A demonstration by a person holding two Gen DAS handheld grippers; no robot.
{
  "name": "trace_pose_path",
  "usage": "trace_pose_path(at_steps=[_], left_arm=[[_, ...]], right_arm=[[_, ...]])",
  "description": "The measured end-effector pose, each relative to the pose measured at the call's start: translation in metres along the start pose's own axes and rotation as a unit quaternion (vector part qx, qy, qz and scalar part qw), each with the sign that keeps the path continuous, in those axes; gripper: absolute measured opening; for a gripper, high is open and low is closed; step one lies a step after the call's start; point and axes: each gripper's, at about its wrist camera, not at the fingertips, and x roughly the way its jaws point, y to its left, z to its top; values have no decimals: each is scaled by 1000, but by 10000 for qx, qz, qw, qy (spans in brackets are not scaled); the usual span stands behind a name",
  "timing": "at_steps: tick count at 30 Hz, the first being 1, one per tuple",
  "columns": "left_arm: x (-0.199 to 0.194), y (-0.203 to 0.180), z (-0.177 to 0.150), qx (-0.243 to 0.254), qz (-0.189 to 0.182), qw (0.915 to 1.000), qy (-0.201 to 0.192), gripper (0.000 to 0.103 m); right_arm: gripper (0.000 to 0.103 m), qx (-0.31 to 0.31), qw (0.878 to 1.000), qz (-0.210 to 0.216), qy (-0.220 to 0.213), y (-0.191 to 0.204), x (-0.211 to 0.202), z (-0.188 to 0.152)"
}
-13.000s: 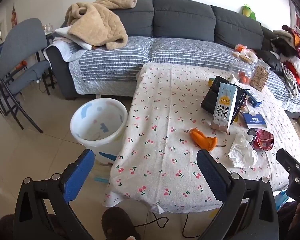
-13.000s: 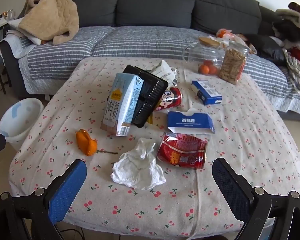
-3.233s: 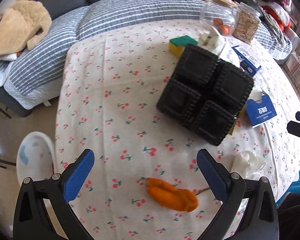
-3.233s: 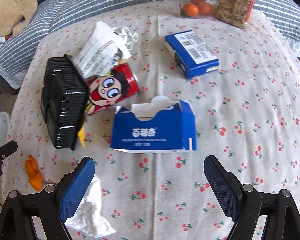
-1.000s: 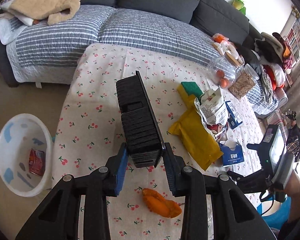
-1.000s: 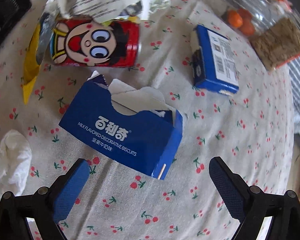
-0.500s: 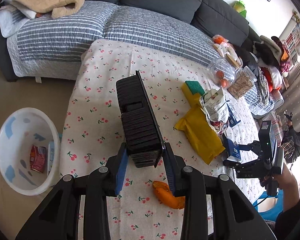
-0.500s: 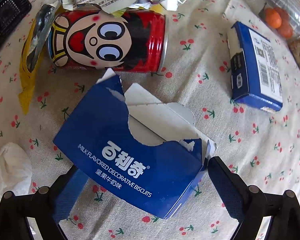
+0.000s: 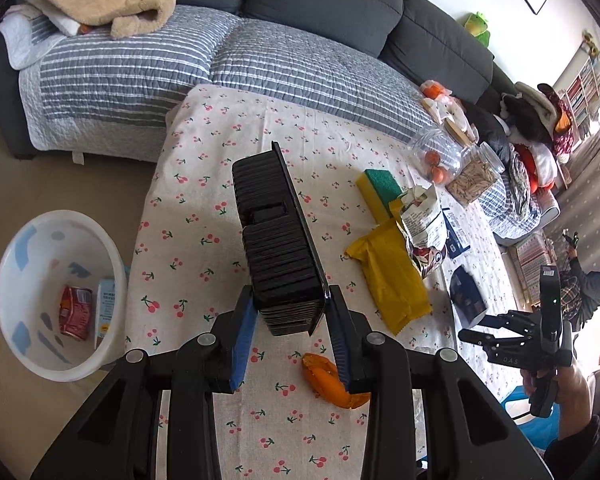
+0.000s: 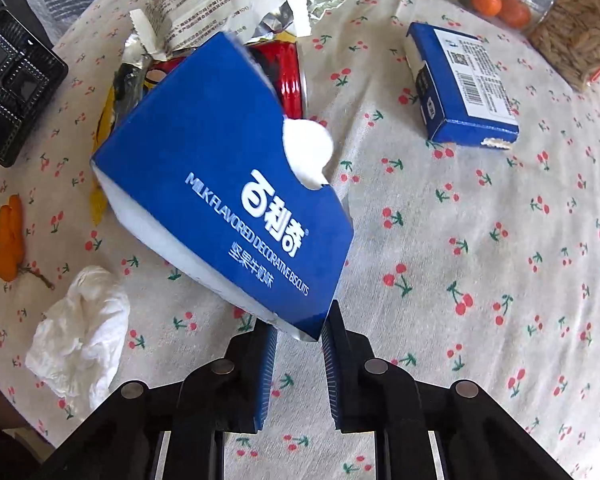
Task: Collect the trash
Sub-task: 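Grasp the blue biscuit box with the right tool and lift it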
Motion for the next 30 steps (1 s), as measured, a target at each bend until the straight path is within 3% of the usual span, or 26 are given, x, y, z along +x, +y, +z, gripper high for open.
trace_pose_path(at_steps=[1, 3, 4, 9, 12, 16, 22, 26, 29, 30], left_arm=[[-1, 0, 0, -1, -8, 10000, -8, 37], [-1, 2, 0, 3, 11, 10000, -20, 37], [-1, 3, 0, 3, 20, 10000, -17, 37], [1, 9, 2, -78, 52, 10000, 25, 37], [3, 10, 2, -109, 35, 9999, 51, 37], [6, 8, 4, -62, 23, 10000, 71, 37], [15, 10, 8, -102, 63, 9998, 145, 37], [18, 10, 9, -56, 63, 9998, 168, 37], [18, 10, 10, -47, 49, 9998, 176, 37], [17, 11, 10, -50, 39, 9998, 178, 37]], right_arm=[[32, 42, 10000, 54, -51, 0, -3, -2], [77, 71, 9999, 64, -106, -1, -7, -5], [82, 65, 9998, 33, -164, -1, -8, -5], [83, -197, 9996, 5, -214, 4, -13, -3], [84, -942, 9946, -409, -150, 25, -4, 7], [85, -1823, 9791, -898, -26, 45, 10, 13], [84, -1887, 9807, -480, -182, 49, 21, 39], [81, -1903, 9815, -213, 16, 53, 41, 46], [71, -1804, 9836, 20, -87, 51, 42, 47], [62, -1737, 9847, 82, -102, 50, 42, 48]])
